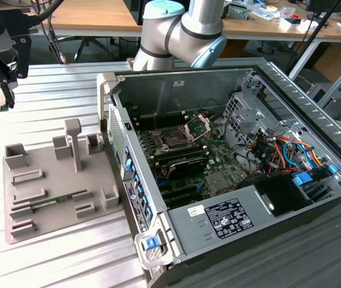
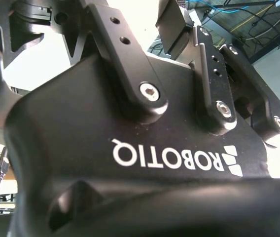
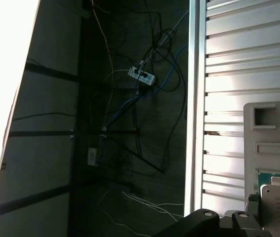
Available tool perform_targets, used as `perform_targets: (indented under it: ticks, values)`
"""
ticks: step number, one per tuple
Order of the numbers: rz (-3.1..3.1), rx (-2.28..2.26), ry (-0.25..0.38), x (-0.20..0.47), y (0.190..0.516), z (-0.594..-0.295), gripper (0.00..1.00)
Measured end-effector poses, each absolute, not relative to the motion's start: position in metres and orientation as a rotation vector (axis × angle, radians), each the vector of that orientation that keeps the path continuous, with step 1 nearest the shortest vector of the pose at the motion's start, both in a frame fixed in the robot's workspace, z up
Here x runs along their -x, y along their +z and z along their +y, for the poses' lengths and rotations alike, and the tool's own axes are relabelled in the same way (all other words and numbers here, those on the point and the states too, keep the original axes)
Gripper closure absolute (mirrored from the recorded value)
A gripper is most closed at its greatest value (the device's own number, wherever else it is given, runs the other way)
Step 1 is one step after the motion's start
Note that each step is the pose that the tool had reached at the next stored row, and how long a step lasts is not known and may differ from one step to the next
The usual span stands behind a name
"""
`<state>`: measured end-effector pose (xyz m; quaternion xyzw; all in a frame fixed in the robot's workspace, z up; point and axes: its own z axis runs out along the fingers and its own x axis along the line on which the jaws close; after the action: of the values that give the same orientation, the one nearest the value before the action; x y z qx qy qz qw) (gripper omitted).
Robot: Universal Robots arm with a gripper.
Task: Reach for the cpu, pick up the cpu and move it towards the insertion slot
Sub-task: 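Pick up the cpu and move it towards the insertion slot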
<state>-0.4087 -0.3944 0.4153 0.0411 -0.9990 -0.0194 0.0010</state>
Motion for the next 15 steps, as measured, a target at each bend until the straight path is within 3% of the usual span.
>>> perform_targets:
  ticks: [15]
  values:
    - [-3.136, -0.129, -0.061, 0.4038, 0.4153, -0.3945, 0.45]
